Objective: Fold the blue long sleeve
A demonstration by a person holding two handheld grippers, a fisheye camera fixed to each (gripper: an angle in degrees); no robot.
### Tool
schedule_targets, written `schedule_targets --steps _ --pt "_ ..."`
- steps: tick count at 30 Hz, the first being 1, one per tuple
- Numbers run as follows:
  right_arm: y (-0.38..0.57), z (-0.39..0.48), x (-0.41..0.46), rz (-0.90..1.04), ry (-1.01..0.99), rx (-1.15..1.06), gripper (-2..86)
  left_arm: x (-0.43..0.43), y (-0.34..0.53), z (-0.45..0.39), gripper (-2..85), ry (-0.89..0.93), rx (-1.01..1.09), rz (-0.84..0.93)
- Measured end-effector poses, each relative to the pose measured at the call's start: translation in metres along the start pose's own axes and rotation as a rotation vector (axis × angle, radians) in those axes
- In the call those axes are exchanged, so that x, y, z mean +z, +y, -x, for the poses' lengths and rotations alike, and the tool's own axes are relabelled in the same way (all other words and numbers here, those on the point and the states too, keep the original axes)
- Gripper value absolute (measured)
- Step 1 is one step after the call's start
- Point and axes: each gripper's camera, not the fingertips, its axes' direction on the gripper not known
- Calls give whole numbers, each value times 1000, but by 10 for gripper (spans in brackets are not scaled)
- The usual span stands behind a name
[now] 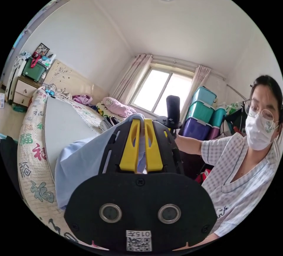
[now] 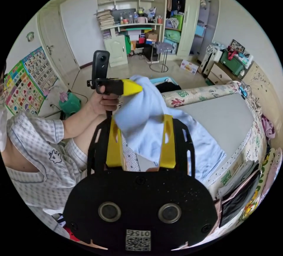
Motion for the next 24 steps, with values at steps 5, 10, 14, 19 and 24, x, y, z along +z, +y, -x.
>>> schedule_targets --steps 5,10,14,19,24 --pt "19 -44 20 -123 81 83 49 -47 31 34 54 -71 -53 -27" --pt "142 -153 -53 -466 136 566 48 -72 36 71 96 -459 -180 101" --pt "285 -188 -68 -393 515 885 48 -40 29 89 123 -406 -203 216" --pt "412 -208 -13 -105 500 1188 54 34 24 79 116 -424 -119 357" --pt "389 -158 -20 -228 553 1012 84 105 31 104 116 -344 -154 525"
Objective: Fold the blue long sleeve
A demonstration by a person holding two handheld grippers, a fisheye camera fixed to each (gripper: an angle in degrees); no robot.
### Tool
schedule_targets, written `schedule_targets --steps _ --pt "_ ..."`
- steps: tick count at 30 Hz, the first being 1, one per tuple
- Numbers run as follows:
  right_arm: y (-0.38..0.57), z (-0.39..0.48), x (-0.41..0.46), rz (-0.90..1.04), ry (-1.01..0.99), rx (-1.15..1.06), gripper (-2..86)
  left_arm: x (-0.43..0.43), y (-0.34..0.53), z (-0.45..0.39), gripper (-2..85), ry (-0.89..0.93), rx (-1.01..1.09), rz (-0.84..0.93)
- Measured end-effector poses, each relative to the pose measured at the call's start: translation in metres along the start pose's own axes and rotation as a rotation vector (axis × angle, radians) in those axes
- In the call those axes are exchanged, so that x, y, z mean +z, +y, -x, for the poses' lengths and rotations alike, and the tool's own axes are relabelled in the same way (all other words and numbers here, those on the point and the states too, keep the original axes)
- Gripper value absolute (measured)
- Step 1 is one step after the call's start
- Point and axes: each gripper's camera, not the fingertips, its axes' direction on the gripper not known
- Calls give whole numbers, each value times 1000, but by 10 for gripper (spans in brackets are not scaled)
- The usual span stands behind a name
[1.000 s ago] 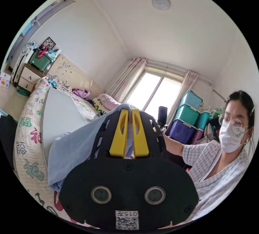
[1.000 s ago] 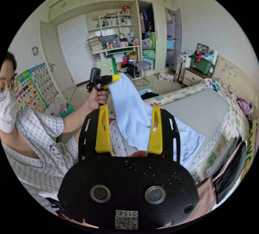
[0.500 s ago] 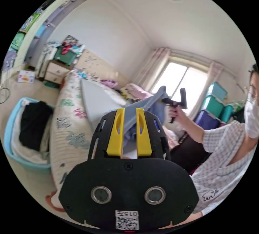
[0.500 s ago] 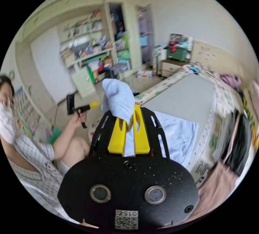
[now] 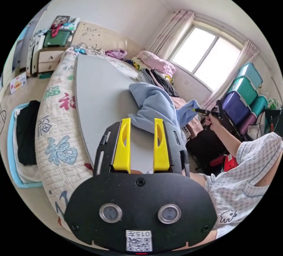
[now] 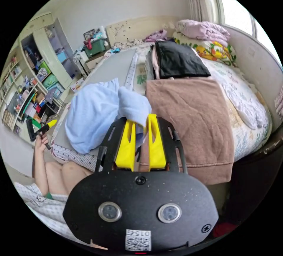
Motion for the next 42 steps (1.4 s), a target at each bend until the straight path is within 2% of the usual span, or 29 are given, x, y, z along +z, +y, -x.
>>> schedule_targets --steps 4,7,9,13,15,17,18,20,22,24,26,28,30,32,34,35,36,39,42 --pt "-1 72 -22 -81 -13 -219 104 43 -19 -5 122 -40 31 123" --pt "4 120 -33 -164 -313 -389 99 75 -32 10 116 29 -99 185" --pt "8 167 -3 -81 -418 -530 116 91 -37 18 102 102 -170 166" --pt "30 239 70 92 -374 -721 151 96 -48 18 33 215 -152 119" --pt "45 275 116 174 -155 -802 168 78 -52 21 17 329 -109 8" --pt "55 287 133 141 -20 -804 153 57 -48 31 10 503 -109 -133" --pt "61 292 136 74 41 -808 111 46 -45 36 7 570 -101 -189" --pt "61 297 130 -24 108 -812 58 34 -42 36 5 567 -73 -225" --pt "46 300 117 -46 56 -804 35 18 -39 34 6 583 -40 -300" --pt "12 288 72 -150 -166 -727 26 -13 -29 35 14 603 -3 -467" --pt "-22 269 31 -251 -332 -645 22 -36 -19 35 25 562 37 -550" --pt "-55 246 2 -309 -426 -584 20 -55 -14 32 42 445 79 -544" --pt "-86 193 -19 -409 -540 -431 21 -71 -6 31 69 302 73 -557" --pt "-102 139 -18 -441 -569 -282 23 -74 -2 27 76 286 86 -558" --pt "-109 84 -4 -408 -515 -147 25 -68 -2 20 79 259 100 -511" --pt "-107 51 10 -362 -421 -93 27 -58 -4 13 81 237 109 -466" --pt "-99 20 30 -298 -281 -44 29 -45 -9 5 84 236 126 -412" --pt "-76 -47 86 -77 -114 75 39 0 -22 -13 91 276 162 -254" --pt "-64 -67 96 22 -33 32 51 51 -31 -34 102 276 195 -110"
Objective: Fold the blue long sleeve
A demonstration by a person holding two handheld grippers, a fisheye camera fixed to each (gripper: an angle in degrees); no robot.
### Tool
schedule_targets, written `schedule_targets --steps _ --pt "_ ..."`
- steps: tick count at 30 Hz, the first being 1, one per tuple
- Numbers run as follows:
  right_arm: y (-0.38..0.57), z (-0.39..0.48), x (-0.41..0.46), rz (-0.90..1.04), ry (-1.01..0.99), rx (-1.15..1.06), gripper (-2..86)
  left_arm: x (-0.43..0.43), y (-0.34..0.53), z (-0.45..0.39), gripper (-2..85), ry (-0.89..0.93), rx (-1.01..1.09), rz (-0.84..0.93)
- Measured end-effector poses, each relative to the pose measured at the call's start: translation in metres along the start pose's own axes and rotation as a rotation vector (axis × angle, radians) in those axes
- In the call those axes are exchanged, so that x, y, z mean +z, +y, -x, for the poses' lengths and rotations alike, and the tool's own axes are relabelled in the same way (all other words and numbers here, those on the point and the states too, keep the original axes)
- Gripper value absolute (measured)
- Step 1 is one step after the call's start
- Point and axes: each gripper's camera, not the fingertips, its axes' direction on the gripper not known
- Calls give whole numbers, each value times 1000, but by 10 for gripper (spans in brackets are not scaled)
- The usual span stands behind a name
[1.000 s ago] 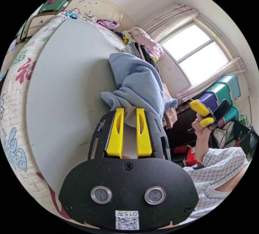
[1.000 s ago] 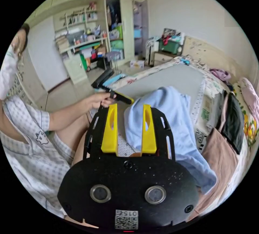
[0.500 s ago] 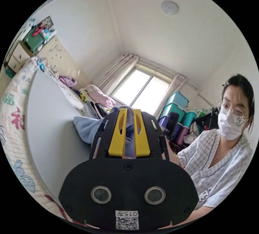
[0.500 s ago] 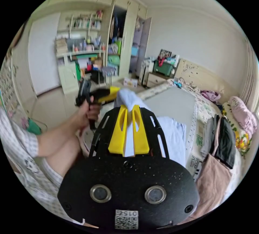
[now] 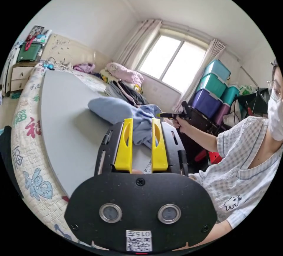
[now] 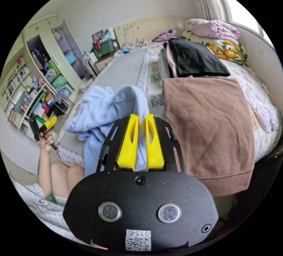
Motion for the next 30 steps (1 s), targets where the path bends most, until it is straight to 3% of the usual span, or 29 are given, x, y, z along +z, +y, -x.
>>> schedule_targets --steps 4,8,17,21,23,30 --pt "-7 7 -44 -127 -14 -164 63 66 -5 -14 116 -47 43 192" --pt "-50 49 -64 -125 -192 -468 159 119 -7 -20 118 -114 45 295" --pt "-156 147 35 254 -376 -1020 180 175 -8 -33 78 -148 64 321" --pt "-182 174 95 635 -440 -1125 161 182 -7 -37 84 -121 64 338" --pt "-183 175 106 690 -455 -1138 142 182 -9 -38 90 -89 69 353" --pt "-159 123 10 495 -358 -1161 44 174 -7 -63 91 -41 166 336"
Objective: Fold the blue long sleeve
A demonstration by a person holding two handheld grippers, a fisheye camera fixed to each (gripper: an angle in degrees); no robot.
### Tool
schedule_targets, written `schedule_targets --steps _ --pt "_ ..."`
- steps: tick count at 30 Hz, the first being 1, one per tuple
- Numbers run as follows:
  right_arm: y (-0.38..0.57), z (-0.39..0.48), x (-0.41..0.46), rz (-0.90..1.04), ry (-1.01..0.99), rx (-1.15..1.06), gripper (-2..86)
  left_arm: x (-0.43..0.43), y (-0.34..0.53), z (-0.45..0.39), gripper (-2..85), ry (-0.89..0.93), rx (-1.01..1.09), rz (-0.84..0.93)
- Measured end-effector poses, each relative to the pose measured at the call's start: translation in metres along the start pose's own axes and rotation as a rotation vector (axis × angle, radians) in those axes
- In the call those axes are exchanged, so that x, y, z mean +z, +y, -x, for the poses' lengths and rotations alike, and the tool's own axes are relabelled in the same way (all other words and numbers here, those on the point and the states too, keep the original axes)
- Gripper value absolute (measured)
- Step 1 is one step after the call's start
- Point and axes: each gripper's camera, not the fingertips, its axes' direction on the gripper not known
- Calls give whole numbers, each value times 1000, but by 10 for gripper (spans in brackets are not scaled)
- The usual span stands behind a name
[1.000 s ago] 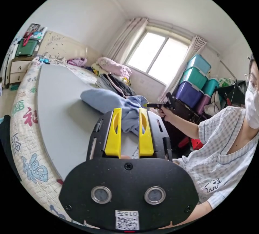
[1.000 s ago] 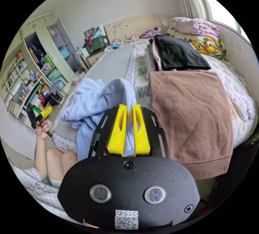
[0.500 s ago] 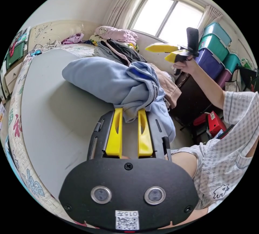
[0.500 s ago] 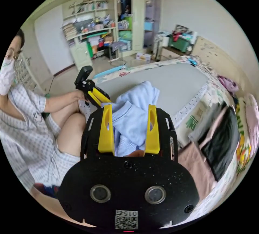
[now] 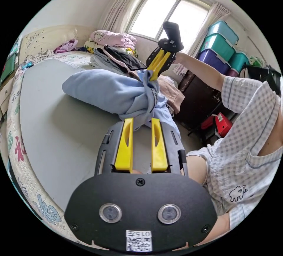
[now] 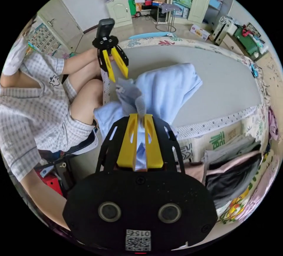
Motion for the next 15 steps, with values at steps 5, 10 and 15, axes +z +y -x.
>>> schedule_targets --steps 5,10,15 --pt "118 26 -52 -311 190 345 41 13 1 -35 91 -149 79 -22" --pt "193 31 -48 -495 186 625 43 28 -4 -73 75 -237 150 -109" --pt "215 38 -38 -607 123 673 44 34 -34 -113 85 -411 256 -127"
